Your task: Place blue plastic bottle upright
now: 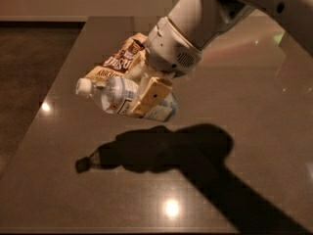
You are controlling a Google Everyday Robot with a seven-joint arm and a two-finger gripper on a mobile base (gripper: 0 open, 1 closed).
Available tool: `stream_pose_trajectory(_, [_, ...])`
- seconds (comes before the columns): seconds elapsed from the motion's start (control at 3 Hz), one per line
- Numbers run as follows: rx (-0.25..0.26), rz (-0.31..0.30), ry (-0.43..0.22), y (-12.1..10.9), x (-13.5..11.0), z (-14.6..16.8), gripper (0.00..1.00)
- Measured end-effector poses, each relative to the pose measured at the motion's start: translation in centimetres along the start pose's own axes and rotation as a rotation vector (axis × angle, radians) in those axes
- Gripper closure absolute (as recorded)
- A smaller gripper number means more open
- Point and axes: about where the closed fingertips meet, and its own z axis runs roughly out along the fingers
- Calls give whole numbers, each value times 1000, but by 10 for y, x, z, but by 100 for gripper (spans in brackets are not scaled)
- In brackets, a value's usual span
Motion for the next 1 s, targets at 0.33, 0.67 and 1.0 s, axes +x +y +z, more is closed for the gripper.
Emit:
stream_pose_trajectory(0.33, [22, 66, -113, -7, 3, -15, 100])
stream_pose_trajectory(0.67, [31, 120, -235, -12, 7, -25, 100])
stream_pose_trajectory(1.0, [40, 168, -348, -14, 11, -29, 100])
